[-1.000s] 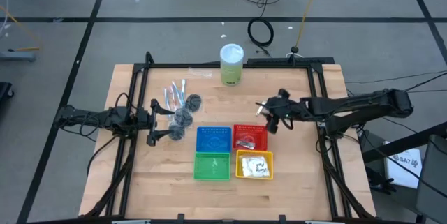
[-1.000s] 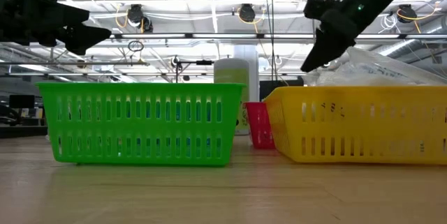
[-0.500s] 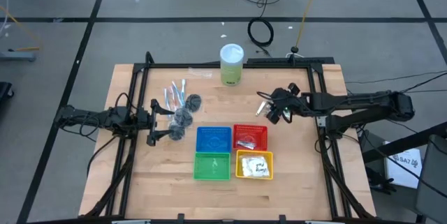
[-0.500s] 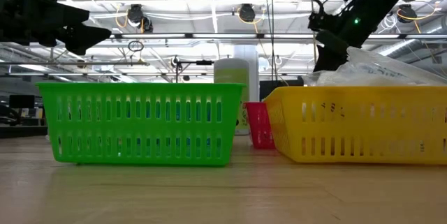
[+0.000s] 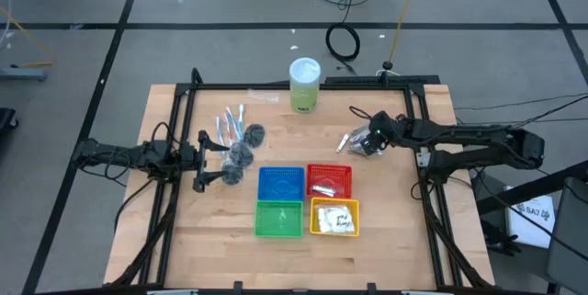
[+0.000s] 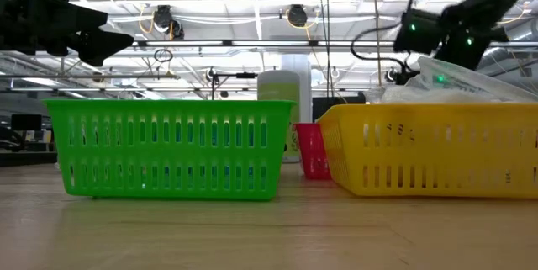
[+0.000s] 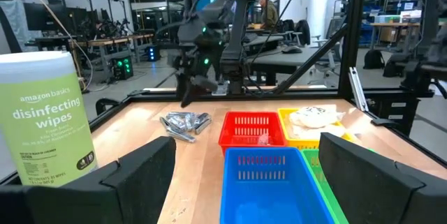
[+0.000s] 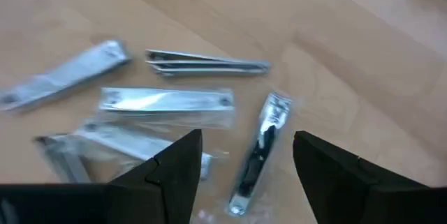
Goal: Pick & Place Travel size toiletries
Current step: Put the nail cutter into the red basket
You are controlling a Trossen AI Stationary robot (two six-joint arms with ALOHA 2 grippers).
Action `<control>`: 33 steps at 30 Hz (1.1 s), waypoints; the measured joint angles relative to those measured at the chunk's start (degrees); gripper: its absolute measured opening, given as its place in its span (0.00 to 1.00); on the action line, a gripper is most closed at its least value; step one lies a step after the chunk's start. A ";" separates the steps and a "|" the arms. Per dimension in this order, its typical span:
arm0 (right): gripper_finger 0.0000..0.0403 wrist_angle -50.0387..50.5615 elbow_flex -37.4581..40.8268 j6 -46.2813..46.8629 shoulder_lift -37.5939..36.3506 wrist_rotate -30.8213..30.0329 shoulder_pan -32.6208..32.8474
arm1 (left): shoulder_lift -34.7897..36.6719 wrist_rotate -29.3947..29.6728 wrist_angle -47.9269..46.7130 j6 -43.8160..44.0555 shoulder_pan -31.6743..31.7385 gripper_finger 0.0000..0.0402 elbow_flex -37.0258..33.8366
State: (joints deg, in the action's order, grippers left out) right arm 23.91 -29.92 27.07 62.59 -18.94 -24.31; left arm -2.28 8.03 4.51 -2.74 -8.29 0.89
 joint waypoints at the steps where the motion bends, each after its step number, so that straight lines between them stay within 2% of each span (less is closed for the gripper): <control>1: 0.54 -1.86 1.47 0.09 0.00 0.26 -0.88 | -0.02 0.00 0.00 0.00 0.02 0.86 0.00; 7: 0.55 -11.50 8.15 0.26 -0.02 4.28 -4.80 | -0.02 0.00 0.00 -0.02 0.02 0.86 0.00; 11: 0.54 -13.90 10.20 -0.10 -0.02 4.22 -5.86 | -0.02 0.00 0.00 -0.01 0.01 0.86 -0.01; 23: 0.49 -18.21 12.00 0.13 1.79 3.94 -7.94 | -0.02 0.00 0.00 0.00 0.01 0.86 0.00; 33: 0.40 -22.65 12.03 0.31 5.55 3.37 -7.94 | -0.02 0.00 0.00 -0.02 0.01 0.86 -0.02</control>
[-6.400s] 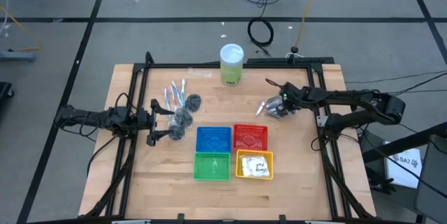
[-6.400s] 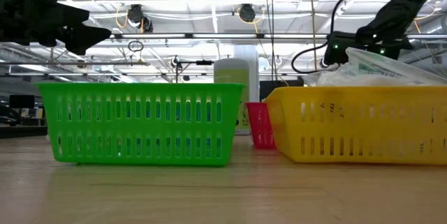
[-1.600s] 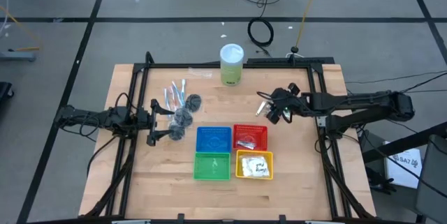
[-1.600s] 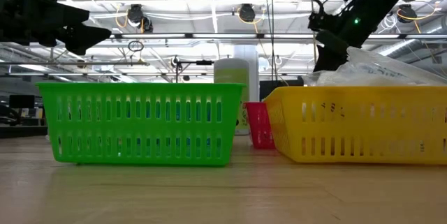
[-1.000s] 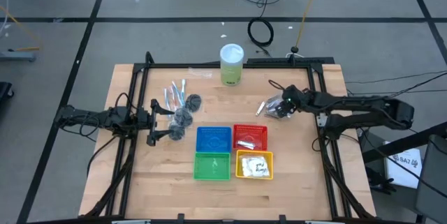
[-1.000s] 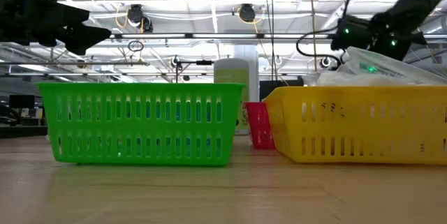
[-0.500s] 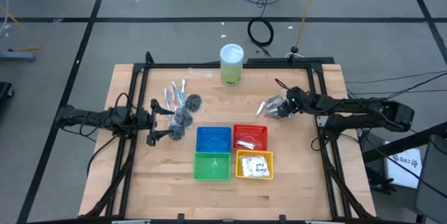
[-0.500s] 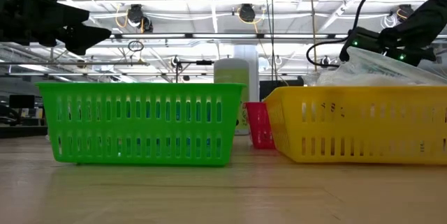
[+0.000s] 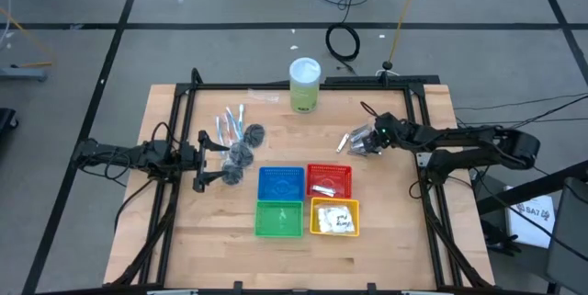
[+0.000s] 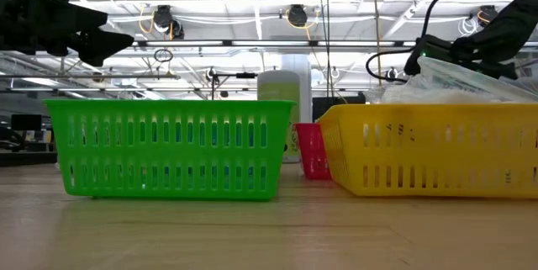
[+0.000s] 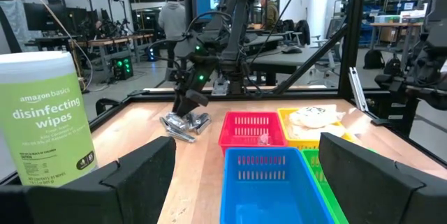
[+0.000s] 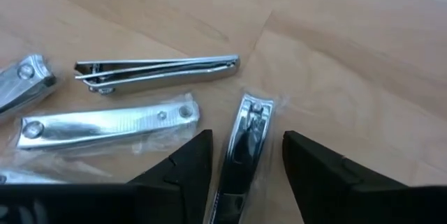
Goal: Pick & Place Travel size toiletries
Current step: Put the nail cutter into the red basket
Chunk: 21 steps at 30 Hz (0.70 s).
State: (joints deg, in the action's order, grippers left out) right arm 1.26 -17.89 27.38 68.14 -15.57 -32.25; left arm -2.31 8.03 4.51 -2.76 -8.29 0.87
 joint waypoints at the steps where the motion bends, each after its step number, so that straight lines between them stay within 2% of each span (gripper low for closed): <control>1: 0.39 -0.06 0.00 0.00 0.19 -0.02 -0.01 | 0.00 0.00 0.00 0.02 0.00 0.86 0.00; 21: 0.24 0.35 0.02 0.04 0.55 0.17 -0.04 | 0.00 0.00 0.00 0.02 -0.01 0.86 -0.01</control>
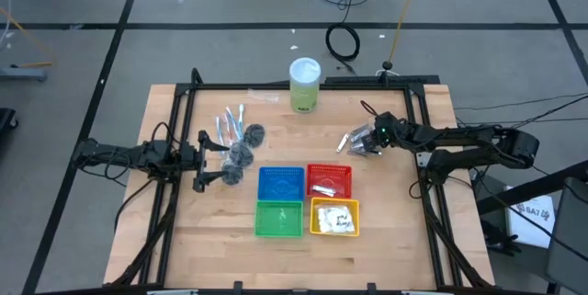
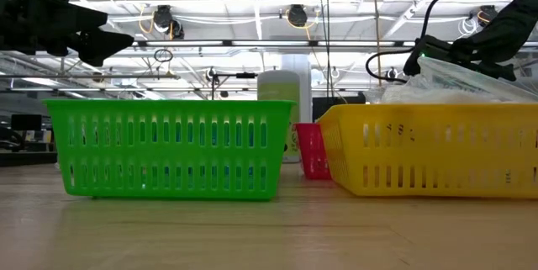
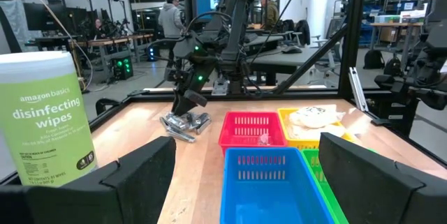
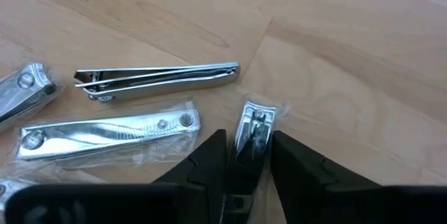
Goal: Pick & Place Travel size toiletries
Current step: Put the nail cutter into the red basket
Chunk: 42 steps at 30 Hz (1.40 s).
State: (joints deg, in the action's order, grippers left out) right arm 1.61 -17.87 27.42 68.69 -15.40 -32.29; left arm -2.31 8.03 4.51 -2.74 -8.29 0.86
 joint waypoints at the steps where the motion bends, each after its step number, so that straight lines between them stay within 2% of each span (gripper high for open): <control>1: 0.23 0.00 0.02 0.00 0.00 0.02 0.00 | 0.02 0.00 0.00 0.00 0.02 0.86 0.02; 10: 0.16 0.02 0.04 -0.48 0.00 0.24 0.02 | 0.00 0.00 0.00 0.00 0.02 0.86 0.02; 32: 0.15 -0.09 0.09 -3.23 -0.03 0.33 0.02 | 0.01 0.00 0.00 0.00 0.00 0.86 0.01; 42: 0.15 1.03 0.31 -4.37 -4.75 1.79 0.04 | 0.00 0.00 0.00 0.00 0.01 0.86 0.02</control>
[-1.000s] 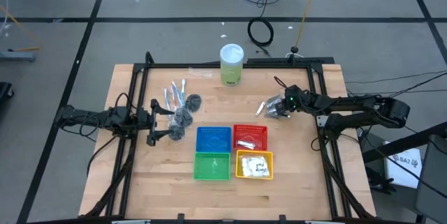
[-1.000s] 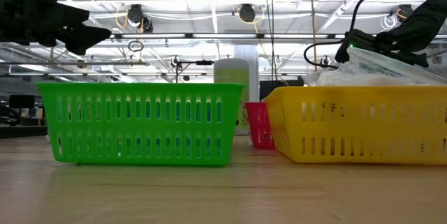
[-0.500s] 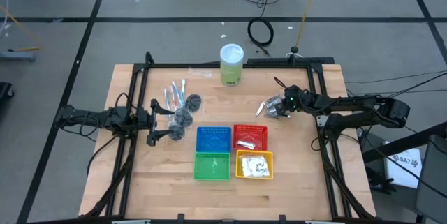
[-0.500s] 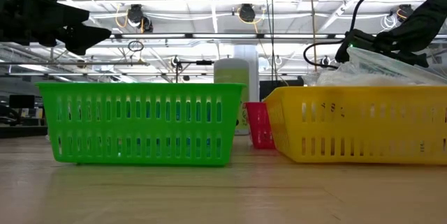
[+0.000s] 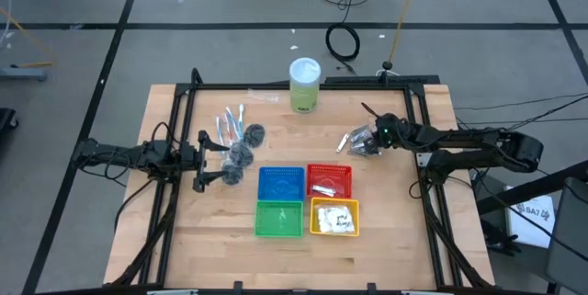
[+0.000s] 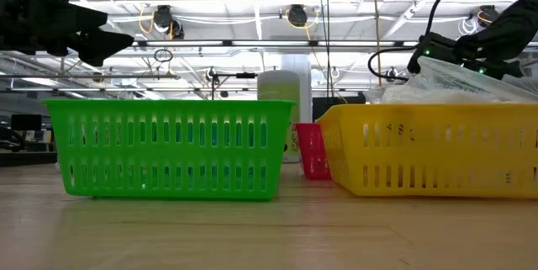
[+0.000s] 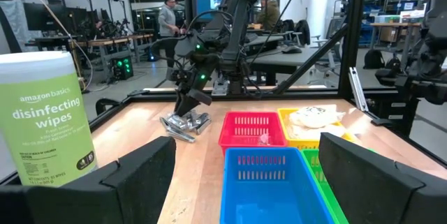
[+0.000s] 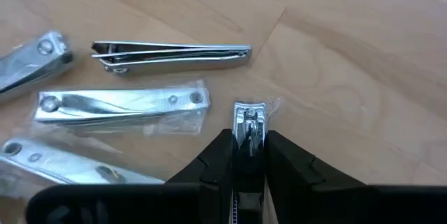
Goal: Pick & Place Travel size toiletries
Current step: Put the nail cutter into the red basket
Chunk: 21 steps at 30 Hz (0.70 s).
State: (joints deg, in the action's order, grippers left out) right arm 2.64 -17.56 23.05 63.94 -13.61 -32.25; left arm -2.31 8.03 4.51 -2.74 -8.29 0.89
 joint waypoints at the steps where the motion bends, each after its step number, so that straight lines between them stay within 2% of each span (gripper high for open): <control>1: 0.15 0.01 0.04 -0.09 -0.53 -0.02 0.00 | 0.02 0.00 0.00 0.00 0.01 0.86 0.00; 21: 0.15 -1.13 -0.08 -0.38 -6.07 2.56 0.11 | 0.00 0.00 0.00 0.00 -0.01 0.86 -0.02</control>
State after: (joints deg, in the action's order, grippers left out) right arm 1.51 -17.64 22.68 57.87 -11.05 -32.14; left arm -2.31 8.03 4.51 -2.74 -8.29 0.87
